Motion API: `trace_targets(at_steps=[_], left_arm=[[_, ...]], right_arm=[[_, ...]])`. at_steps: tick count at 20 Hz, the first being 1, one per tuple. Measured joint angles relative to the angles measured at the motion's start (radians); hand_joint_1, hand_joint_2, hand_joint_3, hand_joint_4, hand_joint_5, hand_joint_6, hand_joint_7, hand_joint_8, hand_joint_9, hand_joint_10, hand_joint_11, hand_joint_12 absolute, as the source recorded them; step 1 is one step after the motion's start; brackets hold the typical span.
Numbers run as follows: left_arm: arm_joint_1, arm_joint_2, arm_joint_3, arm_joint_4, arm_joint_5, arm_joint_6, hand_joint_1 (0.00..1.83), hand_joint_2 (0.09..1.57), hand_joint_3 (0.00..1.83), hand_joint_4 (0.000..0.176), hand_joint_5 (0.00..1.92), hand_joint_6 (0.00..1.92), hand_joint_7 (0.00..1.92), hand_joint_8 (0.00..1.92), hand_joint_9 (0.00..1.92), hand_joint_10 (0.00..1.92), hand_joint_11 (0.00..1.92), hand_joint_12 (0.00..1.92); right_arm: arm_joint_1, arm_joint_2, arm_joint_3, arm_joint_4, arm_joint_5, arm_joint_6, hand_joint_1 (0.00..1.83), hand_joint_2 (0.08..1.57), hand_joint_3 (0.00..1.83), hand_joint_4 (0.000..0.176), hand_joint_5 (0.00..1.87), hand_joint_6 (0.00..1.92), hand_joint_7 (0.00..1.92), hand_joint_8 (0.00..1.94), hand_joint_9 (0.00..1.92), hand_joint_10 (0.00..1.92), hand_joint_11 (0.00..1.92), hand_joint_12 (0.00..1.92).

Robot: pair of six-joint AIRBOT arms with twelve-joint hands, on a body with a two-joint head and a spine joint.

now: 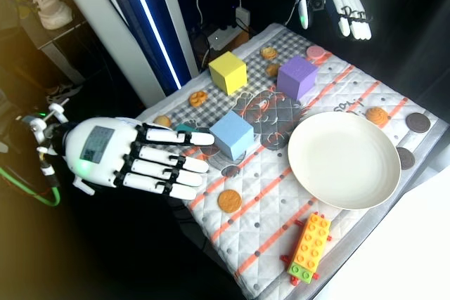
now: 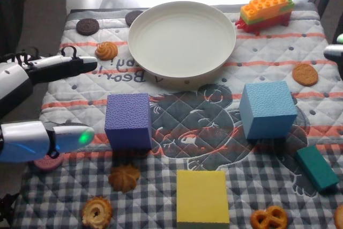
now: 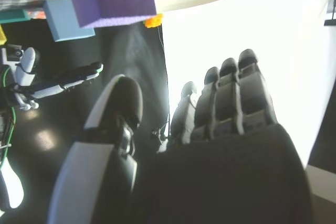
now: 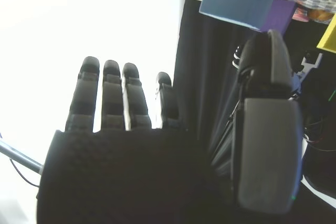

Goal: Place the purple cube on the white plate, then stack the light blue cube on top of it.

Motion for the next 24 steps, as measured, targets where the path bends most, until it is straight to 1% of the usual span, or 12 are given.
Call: trace_targets(at_steps=[1,3,4,6,8,9,11,13,14,18,20,24], left_arm=[[-0.004,-0.008,0.002,-0.002,0.006,0.0,0.66,0.92,0.0,0.167,0.19,0.0,0.31,0.0,0.35,0.0,0.0,0.72],[-0.019,-0.02,0.006,0.012,0.026,0.001,0.6,0.89,0.0,0.166,0.1,0.0,0.23,0.0,0.31,0.0,0.0,0.77],[-0.019,-0.021,0.008,0.018,0.027,0.0,0.69,0.82,0.0,0.176,0.08,0.0,0.19,0.0,0.28,0.0,0.0,0.6],[-0.02,-0.021,0.01,0.019,0.026,0.0,0.73,0.8,0.0,0.176,0.09,0.0,0.21,0.0,0.26,0.0,0.0,0.61],[-0.047,-0.036,0.027,0.02,0.049,0.002,0.75,0.81,0.0,0.176,0.11,0.0,0.21,0.0,0.22,0.0,0.0,0.56],[-0.066,-0.05,0.038,0.029,0.061,0.0,0.72,0.81,0.0,0.176,0.11,0.0,0.24,0.0,0.26,0.01,0.0,0.68],[-0.128,-0.097,0.079,0.055,0.125,-0.003,0.75,0.78,0.0,0.176,0.15,0.0,0.28,0.0,0.34,0.02,0.0,0.89],[-0.187,-0.158,0.122,0.063,0.198,-0.005,0.76,0.81,0.0,0.176,0.15,0.0,0.33,0.01,0.37,0.01,0.0,0.86],[-0.219,-0.185,0.144,0.126,0.268,0.003,0.74,0.83,0.0,0.176,0.15,0.0,0.34,0.0,0.38,0.01,0.0,0.9],[-0.287,-0.235,0.199,0.14,0.365,0.003,0.74,0.86,0.0,0.176,0.16,0.0,0.43,0.01,0.43,0.01,0.0,1.07],[-0.294,-0.248,0.213,0.14,0.382,0.003,0.75,0.9,0.01,0.176,0.2,0.01,0.48,0.01,0.45,0.01,0.0,1.03],[-0.295,-0.253,0.217,0.147,0.423,0.003,0.81,0.93,0.0,0.176,0.22,0.0,0.53,0.01,0.51,0.01,0.0,1.03]], right_arm=[[0.0,0.0,0.0,0.0,0.0,0.0,0.52,1.22,0.01,0.093,0.39,0.01,0.33,0.0,0.2,0.01,0.01,0.32],[0.0,0.0,0.0,0.0,0.0,0.0,0.5,1.23,0.01,0.087,0.38,0.0,0.33,0.0,0.21,0.01,0.01,0.31],[0.0,0.0,0.0,0.0,0.0,0.0,0.49,1.23,0.01,0.089,0.38,0.0,0.33,0.0,0.21,0.0,0.01,0.3],[0.0,0.0,0.0,0.001,0.0,0.0,0.52,1.24,0.0,0.073,0.39,0.0,0.34,0.0,0.21,0.0,0.02,0.3],[0.0,0.0,0.0,0.002,0.0,0.0,0.53,1.24,0.0,0.074,0.38,0.0,0.34,0.0,0.22,0.0,0.02,0.3],[0.0,0.0,0.0,0.0,0.0,0.0,0.56,1.24,0.0,0.079,0.38,0.0,0.33,0.0,0.21,0.0,0.02,0.3],[0.0,0.0,0.0,0.0,0.0,0.0,0.53,1.25,0.0,0.045,0.39,0.0,0.34,0.0,0.21,0.0,0.03,0.31],[-0.002,-0.001,0.002,0.003,0.002,0.0,0.51,1.26,0.0,0.057,0.39,0.0,0.33,0.0,0.21,0.0,0.02,0.32],[-0.005,0.0,0.002,0.0,-0.001,0.0,0.51,1.26,0.0,0.074,0.39,0.0,0.33,0.0,0.21,0.0,0.02,0.32],[-0.005,0.0,0.002,0.005,-0.002,0.0,0.53,1.26,0.0,0.07,0.38,0.0,0.32,0.0,0.2,0.0,0.01,0.33],[-0.005,-0.001,0.002,0.0,0.0,0.0,0.54,1.25,0.0,0.093,0.39,0.0,0.34,0.01,0.23,0.01,0.03,0.34],[-0.005,-0.001,0.003,0.002,0.0,0.0,0.55,1.26,0.0,0.105,0.38,0.0,0.33,0.0,0.21,0.0,0.0,0.34]])
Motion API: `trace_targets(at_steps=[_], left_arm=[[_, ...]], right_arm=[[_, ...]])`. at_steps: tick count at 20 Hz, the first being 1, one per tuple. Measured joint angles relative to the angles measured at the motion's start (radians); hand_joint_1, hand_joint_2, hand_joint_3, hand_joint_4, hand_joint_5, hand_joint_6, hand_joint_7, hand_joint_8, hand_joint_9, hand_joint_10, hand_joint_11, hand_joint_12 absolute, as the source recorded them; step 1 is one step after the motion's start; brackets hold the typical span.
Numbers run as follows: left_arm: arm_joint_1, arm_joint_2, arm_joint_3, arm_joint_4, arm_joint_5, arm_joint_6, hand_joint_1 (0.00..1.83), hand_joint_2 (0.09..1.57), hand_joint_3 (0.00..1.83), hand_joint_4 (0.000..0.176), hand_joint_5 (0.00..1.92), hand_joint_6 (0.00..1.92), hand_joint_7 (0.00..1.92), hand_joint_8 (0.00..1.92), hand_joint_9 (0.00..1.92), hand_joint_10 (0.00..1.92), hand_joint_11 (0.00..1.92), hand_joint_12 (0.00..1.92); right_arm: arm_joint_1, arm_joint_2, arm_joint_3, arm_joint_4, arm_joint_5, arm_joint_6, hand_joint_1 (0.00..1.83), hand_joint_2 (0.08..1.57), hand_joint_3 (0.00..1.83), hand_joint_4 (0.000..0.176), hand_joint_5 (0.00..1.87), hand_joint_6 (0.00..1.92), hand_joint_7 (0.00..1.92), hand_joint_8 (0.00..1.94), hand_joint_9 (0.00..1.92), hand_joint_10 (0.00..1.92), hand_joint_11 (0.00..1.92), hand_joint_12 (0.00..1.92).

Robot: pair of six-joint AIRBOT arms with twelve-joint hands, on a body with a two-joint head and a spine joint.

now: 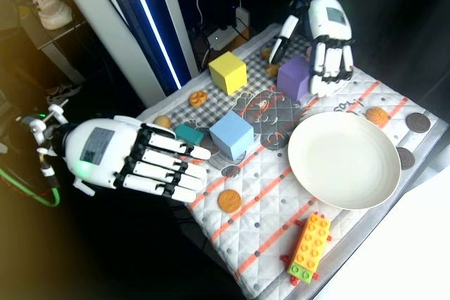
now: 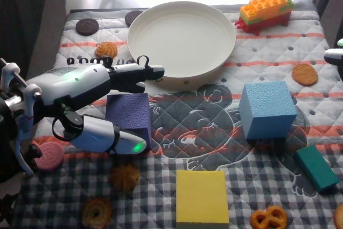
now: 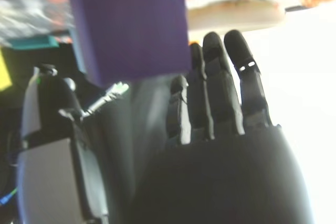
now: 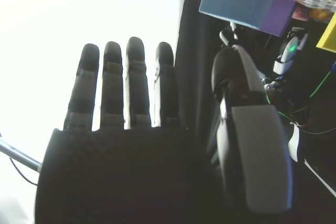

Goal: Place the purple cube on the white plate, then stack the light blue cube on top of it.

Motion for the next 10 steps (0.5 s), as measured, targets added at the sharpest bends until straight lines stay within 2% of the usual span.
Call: trace_targets(at_steps=[2,3,4,5,6,7,8,9,10], left_arm=[[-0.01,0.0,0.006,-0.005,0.01,0.012,0.87,0.9,0.0,0.176,0.25,0.01,0.59,0.02,0.59,0.03,0.0,1.06],[-0.015,-0.002,0.006,-0.007,0.011,0.035,0.85,0.92,0.0,0.176,0.28,0.0,0.63,0.01,0.62,0.02,0.0,1.06],[-0.02,-0.006,0.008,-0.006,0.018,0.056,0.89,0.93,0.0,0.157,0.37,0.01,0.7,0.01,0.69,0.03,0.02,1.07],[-0.02,-0.006,0.008,-0.003,0.025,0.058,0.96,0.9,0.0,0.117,0.53,0.01,0.77,0.02,0.74,0.05,0.1,1.11],[-0.02,-0.006,0.008,-0.002,0.027,0.06,1.01,0.91,0.0,0.083,0.62,0.01,0.81,0.02,0.77,0.06,0.14,1.18],[-0.02,-0.006,0.008,-0.002,0.028,0.061,1.14,0.93,0.0,0.0,0.73,0.02,0.86,0.04,0.81,0.1,0.21,1.36],[-0.02,-0.006,0.008,-0.012,0.028,0.06,1.23,1.08,0.01,0.0,0.97,0.56,0.92,1.01,0.81,0.34,0.25,1.55],[-0.02,-0.006,0.008,-0.015,0.023,0.058,1.23,1.14,0.01,0.0,1.0,0.73,0.81,1.36,0.66,0.83,0.3,1.62],[-0.02,-0.006,0.008,-0.015,0.022,0.058,1.23,1.17,0.01,0.0,1.03,0.78,0.72,1.47,0.62,1.1,0.37,1.54]], right_arm=[[0.0,0.0,0.0,0.0,0.0,0.0,0.54,1.25,0.0,0.09,0.39,0.0,0.34,0.0,0.23,0.01,0.04,0.36],[0.0,0.0,0.0,0.0,0.0,0.0,0.54,1.25,0.0,0.089,0.39,0.0,0.33,0.0,0.23,0.0,0.04,0.36],[0.0,0.0,0.0,0.0,0.0,0.0,0.53,1.26,0.0,0.083,0.39,0.0,0.34,0.0,0.23,0.0,0.04,0.35],[0.0,0.0,0.0,0.0,0.0,0.0,0.54,1.26,0.0,0.077,0.39,0.0,0.34,0.0,0.23,0.01,0.04,0.35],[0.0,0.0,0.0,0.0,0.0,0.0,0.53,1.26,0.0,0.08,0.39,0.0,0.34,0.0,0.24,0.01,0.03,0.35],[0.0,0.0,0.0,0.001,0.0,0.0,0.51,1.26,0.0,0.085,0.38,0.0,0.34,0.0,0.24,0.01,0.04,0.36],[0.0,0.0,0.0,0.001,0.0,0.0,0.47,1.26,0.0,0.086,0.38,0.0,0.35,0.0,0.25,0.01,0.05,0.36],[-0.003,0.0,0.0,0.002,0.0,0.0,0.48,1.26,0.0,0.081,0.38,0.0,0.34,0.0,0.24,0.0,0.06,0.36],[-0.002,0.0,0.0,0.0,0.0,0.0,0.48,1.26,0.0,0.084,0.38,0.0,0.34,0.0,0.24,0.0,0.07,0.36]])
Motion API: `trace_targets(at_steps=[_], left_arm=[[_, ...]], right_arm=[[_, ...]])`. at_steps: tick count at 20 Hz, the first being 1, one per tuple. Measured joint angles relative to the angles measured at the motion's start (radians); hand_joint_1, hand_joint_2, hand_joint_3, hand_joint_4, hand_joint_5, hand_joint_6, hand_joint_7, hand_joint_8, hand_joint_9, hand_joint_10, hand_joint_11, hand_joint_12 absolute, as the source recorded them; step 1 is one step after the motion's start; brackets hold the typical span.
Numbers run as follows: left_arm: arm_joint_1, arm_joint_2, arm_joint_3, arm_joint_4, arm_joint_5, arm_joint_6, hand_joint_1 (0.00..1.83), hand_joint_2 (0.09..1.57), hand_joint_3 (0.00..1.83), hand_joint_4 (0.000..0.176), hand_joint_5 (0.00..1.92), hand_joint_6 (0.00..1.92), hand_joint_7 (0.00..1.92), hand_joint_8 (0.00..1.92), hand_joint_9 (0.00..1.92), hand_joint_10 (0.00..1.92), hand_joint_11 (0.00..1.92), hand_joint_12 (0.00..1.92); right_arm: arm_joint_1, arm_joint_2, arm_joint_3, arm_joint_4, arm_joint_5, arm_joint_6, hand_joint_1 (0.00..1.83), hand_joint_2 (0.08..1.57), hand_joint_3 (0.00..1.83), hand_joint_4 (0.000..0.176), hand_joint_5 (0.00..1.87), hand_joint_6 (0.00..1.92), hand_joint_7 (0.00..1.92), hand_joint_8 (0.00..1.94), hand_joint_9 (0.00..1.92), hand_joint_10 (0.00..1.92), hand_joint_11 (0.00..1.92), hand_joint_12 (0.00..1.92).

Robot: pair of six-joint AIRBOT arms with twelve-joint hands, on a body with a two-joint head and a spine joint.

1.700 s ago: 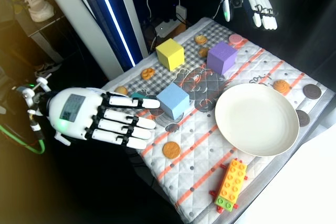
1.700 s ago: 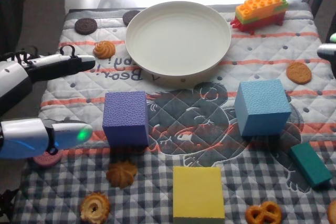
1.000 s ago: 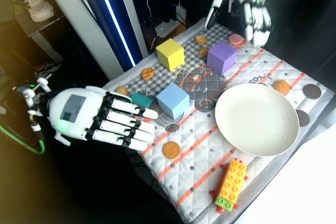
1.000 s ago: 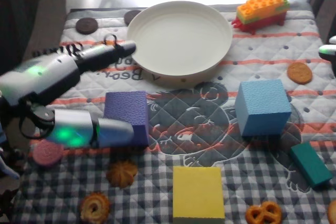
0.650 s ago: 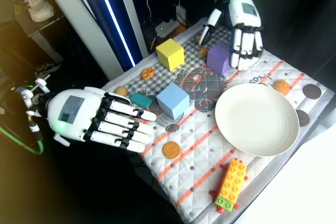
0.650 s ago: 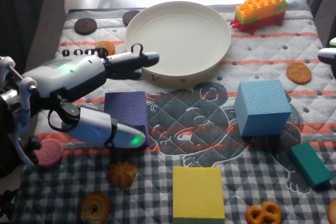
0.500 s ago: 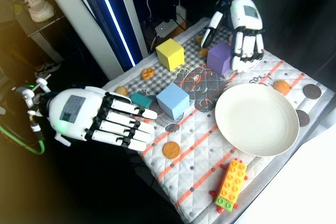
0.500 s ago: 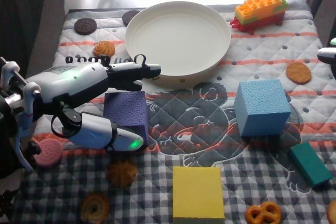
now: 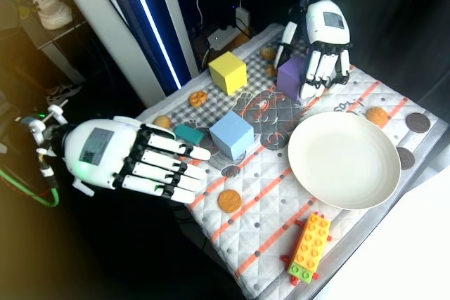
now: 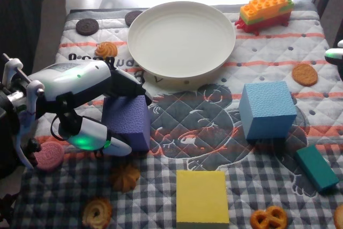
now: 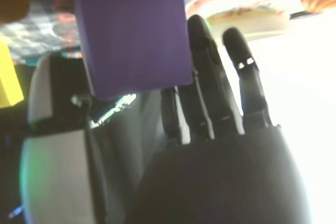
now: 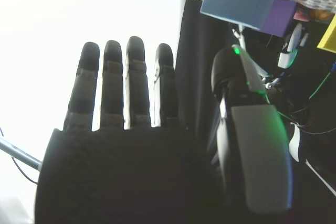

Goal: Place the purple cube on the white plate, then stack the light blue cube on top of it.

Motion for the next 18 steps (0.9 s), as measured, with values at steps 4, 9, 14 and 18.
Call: trace_targets(at_steps=[4,9,14,18], left_arm=[[-0.001,0.0,0.002,-0.016,-0.001,0.002,1.24,1.12,0.0,0.0,1.01,0.81,0.93,1.23,0.9,1.12,0.8,1.38],[-0.054,0.0,0.016,-0.037,-0.023,0.007,1.22,1.12,0.0,0.015,0.98,1.02,0.95,1.03,0.93,0.92,0.77,1.34],[-0.209,-0.069,0.1,0.008,-0.024,0.006,1.23,1.1,0.0,0.025,1.0,0.95,1.03,0.94,1.04,0.71,0.82,1.17],[-0.314,-0.155,0.21,0.006,0.051,0.006,1.27,1.09,0.0,0.0,0.97,0.99,1.1,0.82,1.11,0.77,0.95,1.03]], right_arm=[[0.0,0.0,0.0,0.001,0.0,0.0,0.46,1.27,0.0,0.092,0.38,0.0,0.34,0.0,0.24,0.0,0.09,0.36],[0.0,0.0,0.0,0.0,0.0,0.0,0.49,1.28,0.0,0.079,0.38,0.0,0.33,0.0,0.24,0.0,0.09,0.34],[0.0,-0.006,0.0,0.001,0.0,0.0,0.51,1.28,0.0,0.077,0.38,0.0,0.34,0.0,0.25,0.0,0.12,0.33],[0.0,-0.016,0.008,-0.002,0.0,0.0,0.45,1.29,0.0,0.066,0.39,0.0,0.34,0.01,0.24,0.0,0.13,0.33]])
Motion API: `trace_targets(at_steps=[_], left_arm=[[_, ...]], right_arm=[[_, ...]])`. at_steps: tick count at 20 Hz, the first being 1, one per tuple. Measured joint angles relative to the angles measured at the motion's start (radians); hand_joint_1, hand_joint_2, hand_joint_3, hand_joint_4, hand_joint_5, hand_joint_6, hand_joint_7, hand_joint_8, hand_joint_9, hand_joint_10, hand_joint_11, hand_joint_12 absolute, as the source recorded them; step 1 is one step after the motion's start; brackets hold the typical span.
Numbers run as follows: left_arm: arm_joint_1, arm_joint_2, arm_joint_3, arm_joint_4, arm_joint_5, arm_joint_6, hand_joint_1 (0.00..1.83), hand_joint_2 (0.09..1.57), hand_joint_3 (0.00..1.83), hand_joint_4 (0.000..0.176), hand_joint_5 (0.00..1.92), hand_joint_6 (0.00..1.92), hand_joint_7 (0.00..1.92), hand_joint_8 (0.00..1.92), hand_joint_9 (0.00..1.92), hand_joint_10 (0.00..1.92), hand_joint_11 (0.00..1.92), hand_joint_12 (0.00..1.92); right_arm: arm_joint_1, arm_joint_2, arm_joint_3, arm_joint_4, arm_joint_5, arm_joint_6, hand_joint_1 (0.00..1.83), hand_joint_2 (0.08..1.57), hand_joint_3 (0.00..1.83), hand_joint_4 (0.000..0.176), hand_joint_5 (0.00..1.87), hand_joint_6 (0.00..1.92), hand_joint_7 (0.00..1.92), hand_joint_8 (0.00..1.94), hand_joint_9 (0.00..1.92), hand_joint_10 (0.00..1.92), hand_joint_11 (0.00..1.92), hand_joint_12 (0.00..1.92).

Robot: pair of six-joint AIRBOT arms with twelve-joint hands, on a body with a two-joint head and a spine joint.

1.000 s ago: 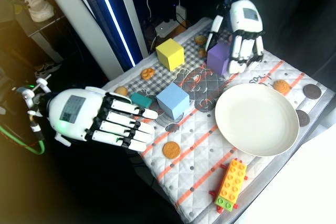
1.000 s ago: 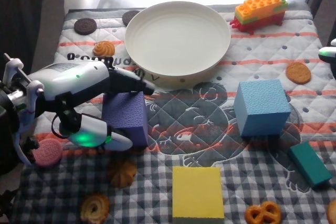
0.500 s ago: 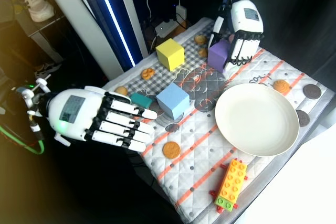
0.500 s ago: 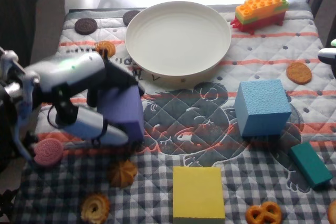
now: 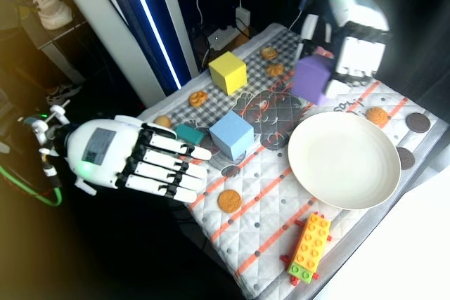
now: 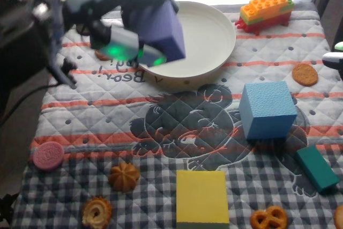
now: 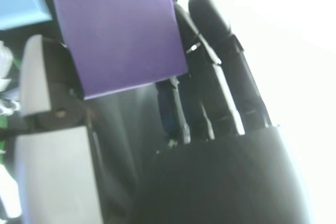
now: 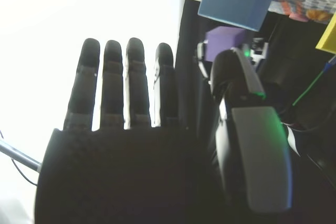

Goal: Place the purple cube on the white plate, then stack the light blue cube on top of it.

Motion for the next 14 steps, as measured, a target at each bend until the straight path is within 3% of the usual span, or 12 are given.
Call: trace_targets(at_steps=[3,4,5,7,8,9,10,11,12,13,14], left_arm=[[-0.06,-0.088,0.101,-0.005,0.093,0.001,1.25,1.07,0.0,0.002,1.01,0.92,1.12,0.81,1.19,0.55,1.01,1.06],[-0.069,-0.12,0.137,-0.021,0.113,0.0,1.24,1.08,0.0,0.0,1.03,0.85,1.05,0.97,1.22,0.6,1.04,1.15],[-0.073,-0.154,0.177,-0.035,0.136,-0.001,1.26,1.12,0.0,0.0,1.06,0.66,0.91,1.31,1.12,1.04,1.05,1.4],[-0.084,-0.187,0.223,-0.04,0.179,-0.001,1.26,1.12,0.0,0.0,1.1,0.55,0.9,1.34,1.02,1.03,0.97,1.3],[-0.089,-0.201,0.244,-0.04,0.191,-0.001,1.26,1.13,0.0,0.0,1.08,0.56,0.89,1.38,0.99,1.08,0.94,1.37],[-0.095,-0.22,0.271,-0.042,0.204,0.0,1.25,1.16,0.0,0.0,1.02,0.65,0.82,1.49,0.93,1.39,1.0,1.67],[-0.098,-0.241,0.299,-0.043,0.211,0.0,1.24,1.18,0.0,0.0,0.97,0.72,0.78,1.55,0.92,1.53,1.03,1.72],[-0.098,-0.267,0.332,-0.044,0.225,0.002,1.18,1.14,0.0,0.0,0.96,0.94,0.66,1.51,0.82,1.71,0.96,1.84],[-0.098,-0.281,0.343,-0.043,0.236,0.003,1.16,1.13,0.0,0.0,0.95,1.0,0.61,1.43,0.71,1.68,0.83,1.8],[-0.098,-0.301,0.358,-0.043,0.258,0.012,1.21,1.19,0.0,0.0,0.92,0.87,0.7,1.56,0.63,1.52,0.64,1.73],[-0.098,-0.318,0.366,-0.055,0.279,0.061,1.22,1.2,0.0,0.0,0.91,0.89,0.74,1.55,0.55,1.42,0.49,1.69]], right_arm=[[0.0,-0.01,0.004,0.006,0.0,0.0,0.45,1.29,0.0,0.077,0.39,0.0,0.35,0.01,0.24,0.0,0.11,0.33],[0.0,-0.012,0.004,0.0,0.0,0.0,0.48,1.28,0.0,0.075,0.4,0.0,0.36,0.01,0.24,0.0,0.11,0.33],[0.0,-0.014,0.004,-0.002,0.0,0.0,0.49,1.29,0.0,0.074,0.4,0.0,0.36,0.0,0.24,0.0,0.12,0.33],[0.001,-0.015,0.01,-0.005,0.0,0.0,0.51,1.29,0.0,0.073,0.39,0.0,0.35,0.0,0.24,0.0,0.12,0.33],[0.001,-0.015,0.01,-0.002,0.0,0.0,0.5,1.29,0.0,0.064,0.4,0.0,0.36,0.0,0.25,0.0,0.13,0.33],[0.001,-0.015,0.013,-0.002,0.0,0.0,0.53,1.29,0.0,0.052,0.41,0.0,0.37,0.0,0.25,0.0,0.13,0.33],[0.003,-0.016,0.016,-0.006,0.0,0.0,0.53,1.29,0.0,0.06,0.4,0.0,0.36,0.0,0.24,0.0,0.11,0.32],[0.005,-0.021,0.02,-0.008,0.002,0.0,0.5,1.29,0.0,0.063,0.41,0.0,0.36,0.0,0.24,0.0,0.11,0.31],[0.01,-0.026,0.024,-0.012,0.0,0.0,0.5,1.29,0.0,0.069,0.41,0.0,0.36,0.0,0.24,0.0,0.13,0.32],[0.012,-0.03,0.024,-0.013,-0.003,0.0,0.49,1.29,0.0,0.061,0.41,0.0,0.37,0.0,0.25,0.0,0.14,0.32],[0.016,-0.032,0.025,-0.022,-0.003,0.0,0.49,1.3,0.0,0.056,0.41,0.0,0.37,0.0,0.24,0.0,0.14,0.32]])
